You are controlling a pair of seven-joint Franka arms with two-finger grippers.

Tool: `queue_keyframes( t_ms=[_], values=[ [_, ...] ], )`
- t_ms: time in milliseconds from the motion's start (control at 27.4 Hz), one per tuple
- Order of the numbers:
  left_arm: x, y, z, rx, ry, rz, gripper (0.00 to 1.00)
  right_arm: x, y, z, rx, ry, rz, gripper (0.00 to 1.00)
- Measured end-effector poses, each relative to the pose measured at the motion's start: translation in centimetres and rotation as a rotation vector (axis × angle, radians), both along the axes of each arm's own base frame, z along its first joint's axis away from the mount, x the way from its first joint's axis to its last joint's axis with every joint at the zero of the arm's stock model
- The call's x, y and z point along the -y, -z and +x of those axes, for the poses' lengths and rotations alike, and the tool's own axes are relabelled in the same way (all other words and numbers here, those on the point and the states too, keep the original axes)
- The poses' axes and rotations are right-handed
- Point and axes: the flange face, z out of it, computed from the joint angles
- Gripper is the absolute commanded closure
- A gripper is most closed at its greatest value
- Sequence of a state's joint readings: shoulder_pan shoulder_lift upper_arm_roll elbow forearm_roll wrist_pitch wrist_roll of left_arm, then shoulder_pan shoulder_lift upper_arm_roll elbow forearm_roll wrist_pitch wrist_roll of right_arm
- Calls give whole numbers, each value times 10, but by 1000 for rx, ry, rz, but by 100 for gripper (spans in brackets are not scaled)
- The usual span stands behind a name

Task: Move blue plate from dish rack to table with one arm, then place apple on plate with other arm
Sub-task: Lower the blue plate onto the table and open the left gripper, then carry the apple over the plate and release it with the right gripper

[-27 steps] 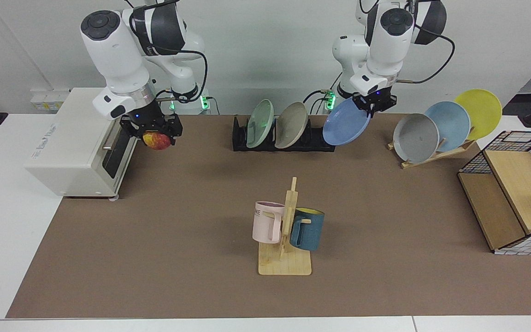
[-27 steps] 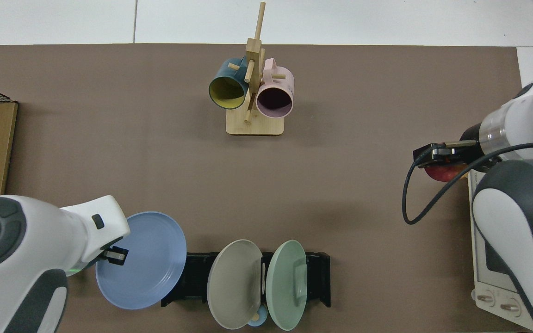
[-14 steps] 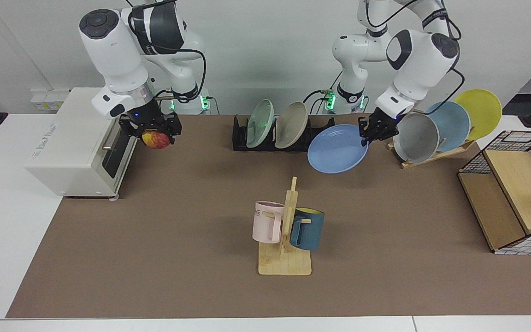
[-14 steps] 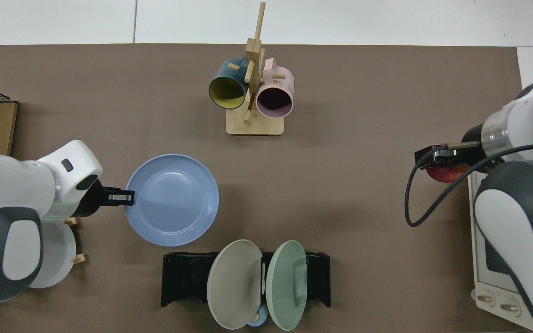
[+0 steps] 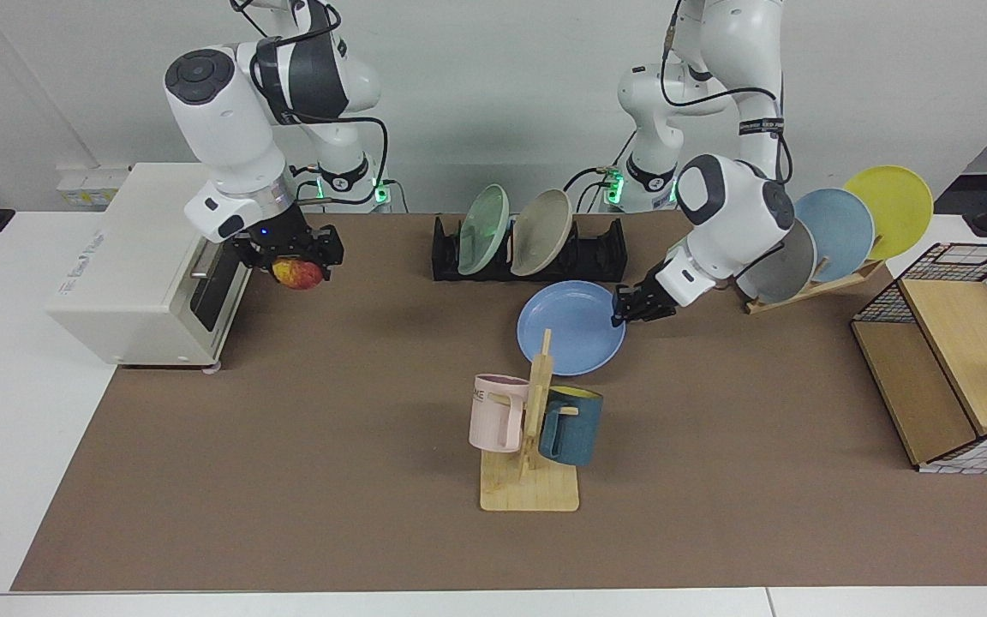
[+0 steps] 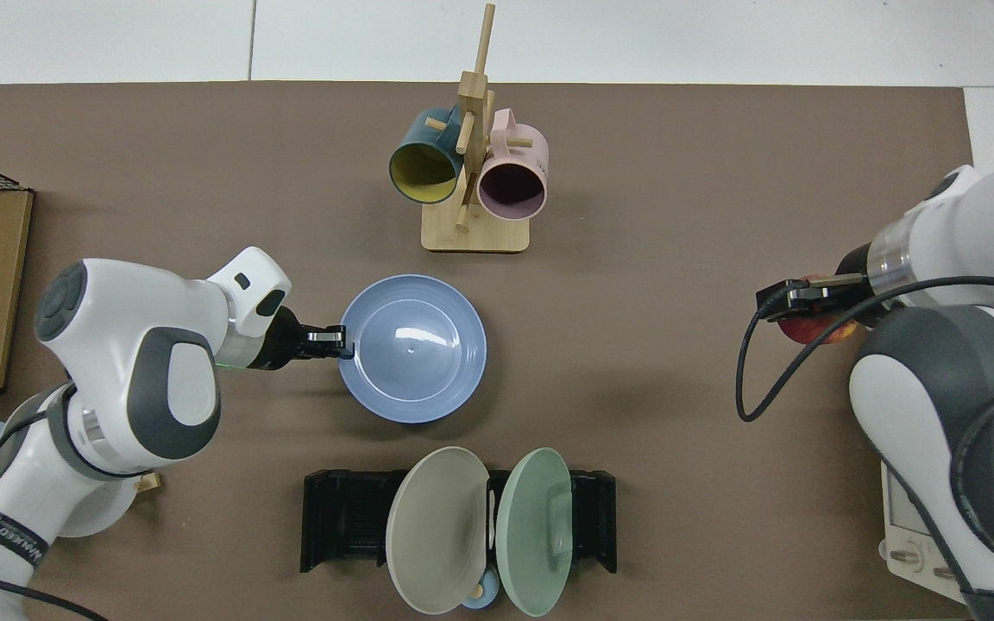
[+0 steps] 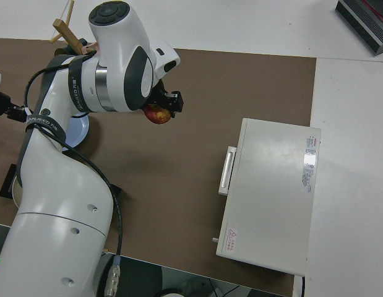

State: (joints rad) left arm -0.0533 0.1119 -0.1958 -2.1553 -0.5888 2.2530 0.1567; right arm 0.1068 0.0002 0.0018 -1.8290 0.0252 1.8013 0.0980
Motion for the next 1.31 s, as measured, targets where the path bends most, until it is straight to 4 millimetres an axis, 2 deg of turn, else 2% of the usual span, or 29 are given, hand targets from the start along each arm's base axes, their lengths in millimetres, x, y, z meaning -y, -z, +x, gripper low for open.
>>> queue_keyframes(
  t_ms=[109, 146, 182, 255, 328, 437, 547, 692, 838, 947, 1093, 1312],
  values=[
    [25, 9, -5, 36, 14, 10, 100, 0, 9, -1, -1, -2, 0, 100],
    [33, 12, -8, 38, 17, 12, 96, -1, 11, -1, -1, -3, 0, 100],
    [39, 15, -12, 36, 17, 14, 89, -1, 14, -1, -4, -4, -1, 100],
    [48, 19, -17, 30, 16, 17, 67, -2, 17, -2, -11, -6, -1, 100],
    [50, 20, -19, 31, 16, 19, 54, -4, 20, -3, -16, -9, -2, 100],
    [50, 20, -19, 34, 15, 20, 28, -9, 24, -4, -16, -17, -2, 100],
    [50, 20, -19, 35, 14, 20, 20, -18, 28, -5, -4, -33, 1, 100],
    [48, 16, -17, 36, -1, 20, 24, -38, 33, -6, 16, -57, 6, 100],
    [40, 1, -14, 7, 33, 63, 24, -69, 41, -7, 37, -76, 15, 100],
    [26, -27, -8, -40, 91, 155, 26, -99, 50, -7, 57, -77, 25, 100],
    [7, -81, 1, -61, 134, 303, 27, -145, 57, -13, 69, -55, 42, 100],
    [-8, -144, 4, -40, 136, 378, 25, -202, 61, -19, 60, -1, 73, 100]
  ],
)
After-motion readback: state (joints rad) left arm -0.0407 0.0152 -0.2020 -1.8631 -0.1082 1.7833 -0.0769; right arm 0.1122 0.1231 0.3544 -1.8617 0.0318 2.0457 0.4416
